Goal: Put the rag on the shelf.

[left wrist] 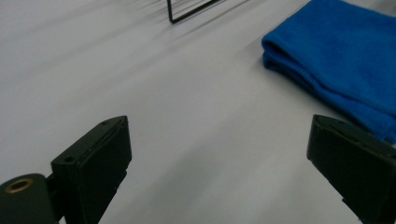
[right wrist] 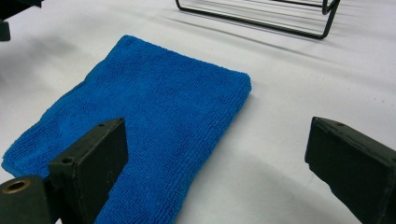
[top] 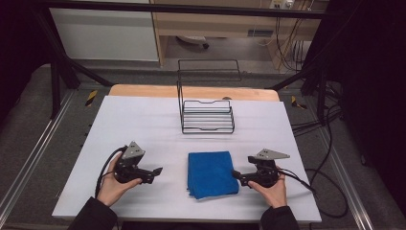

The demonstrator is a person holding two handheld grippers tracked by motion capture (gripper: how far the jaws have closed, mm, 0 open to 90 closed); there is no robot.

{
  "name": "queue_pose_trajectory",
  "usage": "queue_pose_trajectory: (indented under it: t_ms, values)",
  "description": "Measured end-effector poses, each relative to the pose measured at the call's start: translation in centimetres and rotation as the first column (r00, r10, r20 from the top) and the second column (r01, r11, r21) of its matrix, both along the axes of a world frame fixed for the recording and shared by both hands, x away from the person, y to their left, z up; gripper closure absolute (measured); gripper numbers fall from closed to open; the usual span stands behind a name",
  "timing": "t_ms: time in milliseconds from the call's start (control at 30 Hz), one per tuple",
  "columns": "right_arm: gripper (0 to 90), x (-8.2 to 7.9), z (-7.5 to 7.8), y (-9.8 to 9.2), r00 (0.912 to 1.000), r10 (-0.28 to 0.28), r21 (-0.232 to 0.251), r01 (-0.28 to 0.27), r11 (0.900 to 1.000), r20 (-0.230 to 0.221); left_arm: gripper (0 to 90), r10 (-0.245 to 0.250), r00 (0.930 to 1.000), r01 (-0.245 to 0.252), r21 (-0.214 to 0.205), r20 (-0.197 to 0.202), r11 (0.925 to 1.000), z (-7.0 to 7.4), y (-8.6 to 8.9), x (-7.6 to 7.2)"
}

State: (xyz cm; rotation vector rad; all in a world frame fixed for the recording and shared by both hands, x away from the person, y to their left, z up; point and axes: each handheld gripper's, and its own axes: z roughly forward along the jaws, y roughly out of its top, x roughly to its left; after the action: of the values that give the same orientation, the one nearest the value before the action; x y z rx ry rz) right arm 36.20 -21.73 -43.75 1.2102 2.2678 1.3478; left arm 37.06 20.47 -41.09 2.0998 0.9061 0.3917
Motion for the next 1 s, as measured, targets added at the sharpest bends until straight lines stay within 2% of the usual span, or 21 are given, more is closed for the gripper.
queue_pose_trajectory:
  t_ms: [167,267,400,500,733,867,900,1000]
  values:
    - [5.4,-0.1,0.0,0.0,1.0,0.002,-0.002,-0.002,1.0,0.0,7.9,-0.01,0.9999,0.01,-0.015,0.001,0.9998,0.8,-2.6,0.7]
    - [5.3,-0.2,0.0,0.0,1.0,0.001,-0.002,-0.001,1.0,0.0,8.3,-0.019,0.9998,0.019,-0.004,0.005,0.9998,1.1,-4.0,1.2]
    - [5.3,-0.3,0.0,0.0,1.0,0.002,-0.003,-0.002,1.0,0.005,10.7,-0.019,0.9998,0.019,-0.007,-0.011,0.9998,1.2,-5.5,2.1]
    - [5.4,-0.3,0.0,0.0,1.0,0.002,-0.002,-0.002,1.0,0.006,12.5,0.004,0.9995,-0.004,0.001,-0.031,1.0,1.1,-6.5,2.9]
    - [5.9,-0.3,0.0,0.0,1.0,-0.002,-0.001,0.002,1.0,0.001,26.7,0.036,0.9957,-0.036,-0.004,-0.085,0.9993,-0.2,-8.8,4.7]
    - [6.2,-0.2,0.0,0.0,1.0,-0.003,-0.006,0.003,1.0,0.001,32.8,0.036,0.9925,-0.034,0.02,-0.117,0.9992,-1.2,-9.8,5.1]
    - [6.5,-0.3,0.0,0.1,1.0,-0.001,-0.006,0.001,1.0,-0.004,37.8,0.035,0.9918,-0.032,0.025,-0.123,0.9992,-1.4,-9.9,5.2]
    - [6.8,-0.2,-0.1,0.1,1.0,0.001,-0.008,-0.001,1.0,-0.004,44.8,0.037,0.9897,-0.037,0.008,-0.139,0.9993,-1.9,-10.3,5.4]
